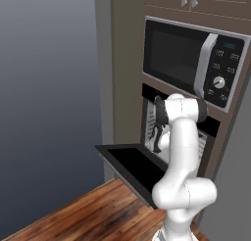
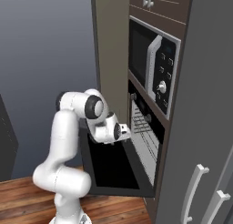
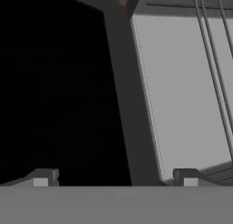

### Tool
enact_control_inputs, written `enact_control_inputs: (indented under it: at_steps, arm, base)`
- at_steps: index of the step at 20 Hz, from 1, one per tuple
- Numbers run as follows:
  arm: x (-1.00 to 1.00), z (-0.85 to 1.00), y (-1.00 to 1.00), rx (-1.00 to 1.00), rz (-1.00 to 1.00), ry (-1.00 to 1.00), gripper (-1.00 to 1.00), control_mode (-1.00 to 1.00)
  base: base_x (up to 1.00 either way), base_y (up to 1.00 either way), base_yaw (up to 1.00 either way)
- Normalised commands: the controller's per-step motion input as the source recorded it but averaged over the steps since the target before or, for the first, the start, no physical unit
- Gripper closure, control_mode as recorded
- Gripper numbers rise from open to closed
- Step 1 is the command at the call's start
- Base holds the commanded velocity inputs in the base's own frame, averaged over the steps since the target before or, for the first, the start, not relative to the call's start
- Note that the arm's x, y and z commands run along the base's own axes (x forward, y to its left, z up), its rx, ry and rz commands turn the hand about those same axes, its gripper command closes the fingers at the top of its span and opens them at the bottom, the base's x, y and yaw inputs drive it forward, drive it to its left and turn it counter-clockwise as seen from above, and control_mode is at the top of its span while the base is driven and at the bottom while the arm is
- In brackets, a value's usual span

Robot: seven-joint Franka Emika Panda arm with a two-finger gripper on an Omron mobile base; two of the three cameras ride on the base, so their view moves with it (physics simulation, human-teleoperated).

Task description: Take the baked cake out of the oven and place it on the plate for cooling. Then close the oven door.

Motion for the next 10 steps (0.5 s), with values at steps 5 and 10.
enact_control_inputs:
  at_steps: [5,10]
  arm:
    - [-1.0,0.75,0.87,0.0,0.0,-0.13,-1.0,-1.0]
    - [-1.0,0.69,0.93,-0.01,0.0,-0.02,-1.0,-1.0]
  base:
    - [0.0,0.0,0.0]
    - [0.0,0.0,0.0]
